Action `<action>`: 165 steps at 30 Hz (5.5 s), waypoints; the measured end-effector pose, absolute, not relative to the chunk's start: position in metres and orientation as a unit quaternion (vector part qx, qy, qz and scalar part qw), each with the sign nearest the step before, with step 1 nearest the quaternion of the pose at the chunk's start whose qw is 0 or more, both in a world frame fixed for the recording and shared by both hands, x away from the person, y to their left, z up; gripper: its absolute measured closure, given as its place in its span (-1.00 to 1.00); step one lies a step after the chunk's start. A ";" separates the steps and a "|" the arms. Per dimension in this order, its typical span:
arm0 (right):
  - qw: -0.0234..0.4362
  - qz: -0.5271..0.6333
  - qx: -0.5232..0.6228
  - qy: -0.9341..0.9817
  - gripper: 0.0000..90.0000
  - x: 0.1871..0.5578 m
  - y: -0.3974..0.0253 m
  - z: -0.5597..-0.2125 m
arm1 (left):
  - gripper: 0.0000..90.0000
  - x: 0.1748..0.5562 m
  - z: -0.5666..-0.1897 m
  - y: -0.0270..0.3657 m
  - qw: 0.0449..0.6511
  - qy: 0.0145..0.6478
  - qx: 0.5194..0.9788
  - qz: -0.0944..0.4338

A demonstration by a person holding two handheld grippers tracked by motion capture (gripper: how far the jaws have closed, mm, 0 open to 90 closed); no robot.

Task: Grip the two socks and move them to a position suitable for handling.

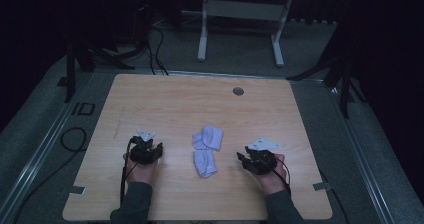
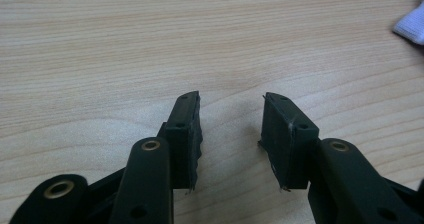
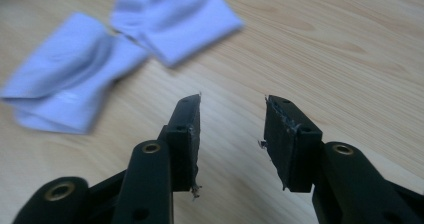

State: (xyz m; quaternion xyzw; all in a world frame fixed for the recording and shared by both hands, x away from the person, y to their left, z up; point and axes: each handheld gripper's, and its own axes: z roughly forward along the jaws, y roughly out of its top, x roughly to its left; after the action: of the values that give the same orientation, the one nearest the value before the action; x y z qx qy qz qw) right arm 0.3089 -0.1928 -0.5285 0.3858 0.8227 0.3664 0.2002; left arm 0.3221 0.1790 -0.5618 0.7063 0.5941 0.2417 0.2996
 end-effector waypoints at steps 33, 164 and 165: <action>0.084 0.359 0.332 0.868 0.45 0.338 -0.083 -0.538 | 0.25 0.321 -0.561 0.177 0.322 0.593 0.707 0.214; 0.117 0.357 0.349 0.858 0.56 0.370 -0.098 -0.510 | 0.93 0.288 -0.554 0.113 0.322 0.409 0.842 0.142; 0.117 0.356 0.350 0.859 0.56 0.372 -0.096 -0.509 | 0.93 0.288 -0.554 0.113 0.323 0.409 0.842 0.141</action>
State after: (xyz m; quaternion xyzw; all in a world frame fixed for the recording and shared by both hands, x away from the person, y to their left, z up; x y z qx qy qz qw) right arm 0.3718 -0.0959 -0.5091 0.3497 0.8586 0.3560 0.1171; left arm 0.2884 0.1125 -0.5543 0.8416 0.4094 0.1411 0.3227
